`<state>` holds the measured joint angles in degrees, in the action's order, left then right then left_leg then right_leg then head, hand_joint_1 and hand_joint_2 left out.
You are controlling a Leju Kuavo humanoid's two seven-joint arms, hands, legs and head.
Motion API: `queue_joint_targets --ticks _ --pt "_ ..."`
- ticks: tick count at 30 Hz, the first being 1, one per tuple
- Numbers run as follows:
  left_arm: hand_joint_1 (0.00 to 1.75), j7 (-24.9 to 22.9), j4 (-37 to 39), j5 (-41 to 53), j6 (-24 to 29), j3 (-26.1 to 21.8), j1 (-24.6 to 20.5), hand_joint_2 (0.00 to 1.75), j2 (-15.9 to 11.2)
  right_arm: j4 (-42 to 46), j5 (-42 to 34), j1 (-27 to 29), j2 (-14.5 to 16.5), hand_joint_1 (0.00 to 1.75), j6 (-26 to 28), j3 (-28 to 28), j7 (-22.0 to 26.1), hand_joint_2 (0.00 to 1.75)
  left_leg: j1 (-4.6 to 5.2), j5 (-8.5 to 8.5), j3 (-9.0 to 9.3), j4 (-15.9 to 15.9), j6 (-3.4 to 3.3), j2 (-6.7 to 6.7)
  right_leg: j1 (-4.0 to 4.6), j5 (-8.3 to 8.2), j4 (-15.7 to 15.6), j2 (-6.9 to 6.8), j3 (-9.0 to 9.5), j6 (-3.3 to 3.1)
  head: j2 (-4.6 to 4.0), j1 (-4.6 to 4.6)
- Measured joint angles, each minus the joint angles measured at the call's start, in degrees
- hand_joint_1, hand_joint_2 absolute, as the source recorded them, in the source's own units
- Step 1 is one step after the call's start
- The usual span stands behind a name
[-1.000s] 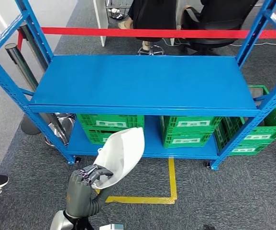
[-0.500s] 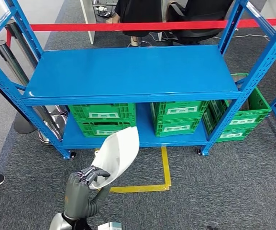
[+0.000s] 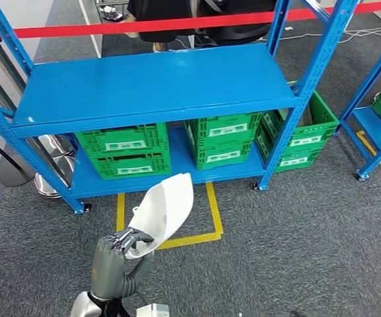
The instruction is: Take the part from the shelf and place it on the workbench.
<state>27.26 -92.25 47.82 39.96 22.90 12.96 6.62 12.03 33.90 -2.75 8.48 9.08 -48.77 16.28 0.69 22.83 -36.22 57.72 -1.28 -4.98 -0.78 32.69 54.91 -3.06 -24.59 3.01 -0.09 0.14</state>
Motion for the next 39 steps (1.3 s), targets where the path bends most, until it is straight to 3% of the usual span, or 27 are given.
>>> queue_joint_targets --ticks 2,3,6,7,8,9,10,11,13,15,17,19,21,22,23,24,25,26,27,29,30,32,33,35,37,38,39 --pt "1.75 0.0 0.3 -0.3 0.0 0.0 -0.3 1.75 0.0 0.0 -0.3 0.1 0.0 0.00 0.0 -0.5 0.5 1.75 -0.18 -0.05 -0.42 0.2 0.58 0.03 0.01 -0.68 -0.1 0.77 -1.23 -1.05 0.00 -0.01" --pt "1.75 0.0 0.5 -0.4 0.0 0.1 -0.4 1.75 0.0 0.0 -0.6 0.2 -0.1 0.00 0.0 -0.8 0.8 1.75 -0.35 1.42 -0.71 1.1 0.98 0.97 -0.06 -1.23 0.0 1.08 -1.69 -1.62 0.00 -0.03" --pt "1.75 0.1 1.2 -0.6 0.0 0.1 -0.7 1.75 0.0 0.0 -1.0 0.1 -0.2 0.00 -0.3 -1.5 1.6 1.75 -0.72 9.91 -2.42 10.1 1.83 4.10 -0.11 -3.13 0.3 2.23 -3.64 -2.76 0.00 -0.12" --pt "1.75 0.2 1.5 -0.6 0.0 0.1 -0.9 1.75 0.0 0.0 -1.0 0.1 -0.2 0.00 -0.4 -1.7 1.7 1.75 -0.74 11.74 -2.83 13.6 1.87 4.35 -0.06 -3.71 0.6 2.73 -4.58 -2.85 0.00 -0.14" --pt "1.75 0.3 1.7 -0.6 0.0 0.1 -1.0 1.75 0.0 0.0 -1.0 0.0 -0.2 0.00 -0.5 -1.8 1.8 1.75 -0.74 12.27 -2.66 15.7 1.81 4.45 0.00 -4.27 0.9 3.26 -5.61 -2.85 0.00 -0.14" --pt "1.75 0.3 1.9 -0.6 0.0 0.1 -1.1 1.75 0.0 0.0 -1.0 0.0 -0.2 0.00 -0.5 -2.0 1.9 1.75 -0.74 11.62 -1.64 15.8 1.64 4.54 0.05 -4.81 1.3 3.82 -6.68 -2.83 0.00 -0.14" --pt "1.75 0.4 2.0 -0.6 0.0 0.2 -1.1 1.75 0.0 0.0 -1.0 0.0 -0.2 0.00 -0.5 -2.2 1.9 1.75 -0.73 10.18 0.32 13.7 1.37 4.78 0.09 -5.33 1.6 4.42 -7.69 -2.78 0.00 -0.14" --pt "1.75 0.4 2.1 -0.6 0.0 0.2 -1.2 1.75 0.0 0.0 -1.0 0.0 -0.2 0.00 -0.5 -2.3 2.0 1.75 -0.72 8.67 3.00 10.0 0.97 5.53 0.10 -5.83 1.8 5.05 -8.56 -2.69 0.00 -0.14" --pt "1.75 0.5 2.3 -0.8 0.0 0.3 -1.5 1.75 0.1 0.0 -1.0 0.0 -0.2 0.00 -0.5 -2.5 2.2 1.75 -0.75 7.58 7.90 2.1 0.19 7.94 0.15 -6.81 2.1 6.14 -9.88 -2.26 0.00 -0.11" --pt "1.75 0.7 2.4 -1.3 0.0 0.4 -1.7 1.75 0.2 0.0 -1.0 -0.1 -0.2 0.00 -0.5 -2.7 2.4 1.75 -0.64 7.97 9.58 -1.5 -0.10 9.12 -0.11 -8.03 2.1 7.12 -10.79 -1.39 0.00 -0.19" --pt "1.75 1.2 2.7 -2.0 0.0 0.5 -2.0 1.75 0.4 0.0 -1.0 0.0 -0.2 0.00 -0.5 -3.0 2.7 1.75 -0.58 7.16 9.19 -2.1 -0.34 7.95 -0.38 -8.68 1.9 7.57 -11.51 -0.46 0.00 -0.32" --pt "1.75 1.9 3.0 -2.7 0.0 0.4 -2.2 1.75 0.6 0.0 -1.0 0.1 -0.2 0.00 -0.4 -3.3 2.8 1.75 -0.71 6.02 8.40 -2.5 -1.04 6.39 -0.35 -5.81 4.1 5.97 -12.87 -0.03 0.00 -0.08" --pt "1.75 2.5 3.3 -3.2 0.0 0.2 -2.3 1.75 0.8 0.0 -1.0 -0.1 -0.3 0.00 -0.3 -3.6 2.8 1.75 -0.69 5.11 7.25 -2.4 -1.48 4.82 -0.41 -0.30 10.9 3.99 -15.05 0.33 0.00 0.18" --pt "1.75 2.7 3.4 -3.4 0.0 0.1 -2.3 1.75 0.9 0.0 -1.0 -0.2 -0.3 0.00 -0.3 -3.7 2.8 1.75 -0.64 4.66 6.55 -2.3 -1.51 3.95 -0.46 1.55 14.9 3.62 -15.88 0.61 0.00 0.19" --pt "1.75 2.9 3.6 -3.5 0.0 0.1 -2.3 1.75 0.9 0.0 -1.1 -0.2 -0.3 0.00 -0.2 -3.8 2.8 1.75 -0.60 4.22 5.76 -2.1 -1.49 3.09 -0.50 2.02 17.8 3.44 -16.15 0.89 0.00 0.17" --pt "1.75 3.0 3.7 -3.7 0.0 0.0 -2.4 1.75 0.9 0.0 -1.1 -0.2 -0.3 0.00 -0.1 -3.9 2.8 1.75 -0.58 3.83 4.92 -1.7 -1.45 2.26 -0.52 1.12 19.1 3.30 -15.60 1.11 0.00 0.17" --pt "1.75 3.1 3.9 -3.9 0.0 0.0 -2.4 1.75 0.9 0.0 -1.2 -0.1 -0.3 0.00 0.0 -4.1 2.7 1.75 -0.59 3.48 4.04 -1.4 -1.36 1.53 -0.55 -0.65 18.4 3.04 -14.09 1.26 0.00 0.18" --pt "1.75 3.1 4.1 -4.1 0.0 0.0 -2.5 1.75 1.0 0.0 -1.3 -0.1 -0.3 0.00 0.2 -4.2 2.7 1.75 -0.59 3.18 3.19 -0.9 -1.19 0.89 -0.58 -2.37 15.7 2.41 -11.55 1.35 0.00 0.18" --pt "1.75 3.2 4.2 -4.3 0.0 0.0 -2.6 1.75 1.0 0.0 -1.3 -0.2 -0.3 0.00 0.3 -4.3 2.7 1.75 -0.50 2.91 2.43 -0.4 -0.97 0.33 -0.53 -2.97 11.6 1.26 -8.14 1.39 0.00 0.20" --pt "1.75 3.4 4.5 -4.7 0.0 0.0 -2.9 1.75 1.2 0.0 -1.4 -0.5 -0.3 0.00 0.5 -4.5 2.7 1.75 -0.35 2.27 1.46 0.4 -0.35 -0.76 -0.17 -1.81 3.5 -0.60 -2.56 0.75 0.00 0.11" --pt "1.75 3.5 4.7 -4.9 0.1 0.0 -3.0 1.75 1.3 0.0 -1.4 -0.6 -0.3 0.00 0.6 -4.7 2.7 1.75 -0.32 1.86 1.25 0.6 -0.05 -1.32 0.07 -1.04 1.3 -0.86 -1.47 0.28 0.00 0.09" --pt "1.75 3.7 5.1 -5.2 0.0 0.0 -3.4 1.75 1.4 0.0 -1.5 -0.4 -0.3 0.00 0.6 -5.0 2.6 1.75 -0.54 1.27 1.07 0.6 0.58 -1.99 0.22 -1.45 0.6 -0.03 -2.29 -0.92 0.00 0.06" --pt "1.75 3.8 5.4 -5.2 0.0 0.0 -3.5 1.75 1.4 0.0 -1.5 -0.2 -0.3 0.00 0.7 -5.2 2.5 1.75 -0.70 2.17 0.92 1.0 0.97 -1.14 0.19 -2.02 0.6 0.42 -2.92 -1.50 0.00 0.04" --pt "1.75 3.9 5.8 -5.6 0.0 0.0 -3.6 1.75 1.4 0.0 -1.7 0.0 -0.2 0.00 0.9 -5.5 2.3 1.75 -0.96 7.20 0.24 4.5 1.60 2.00 0.10 -3.53 0.5 1.35 -4.25 -2.58 0.00 -0.04" --pt "1.75 3.9 6.3 -5.9 0.1 0.0 -3.7 1.75 1.4 0.0 -1.8 -0.1 -0.2 0.00 1.1 -5.6 2.3 1.75 -0.99 13.13 -0.56 11.3 1.68 4.22 0.30 -5.20 0.7 2.64 -5.97 -3.10 0.00 -0.11" --pt "1.75 4.0 6.5 -6.0 0.1 0.0 -3.7 1.75 1.4 0.0 -1.8 -0.1 -0.2 0.00 1.1 -5.7 2.2 1.75 -0.95 14.23 -0.55 14.2 1.55 4.52 0.44 -6.04 0.8 3.36 -7.01 -3.19 0.00 -0.12" --pt "1.75 4.0 6.7 -6.0 0.1 0.0 -3.8 1.75 1.4 0.0 -1.8 -0.1 -0.2 0.00 1.1 -5.7 2.2 1.75 -0.89 13.85 0.09 15.7 1.33 4.67 0.57 -6.85 1.1 4.10 -8.25 -3.19 0.00 -0.12"
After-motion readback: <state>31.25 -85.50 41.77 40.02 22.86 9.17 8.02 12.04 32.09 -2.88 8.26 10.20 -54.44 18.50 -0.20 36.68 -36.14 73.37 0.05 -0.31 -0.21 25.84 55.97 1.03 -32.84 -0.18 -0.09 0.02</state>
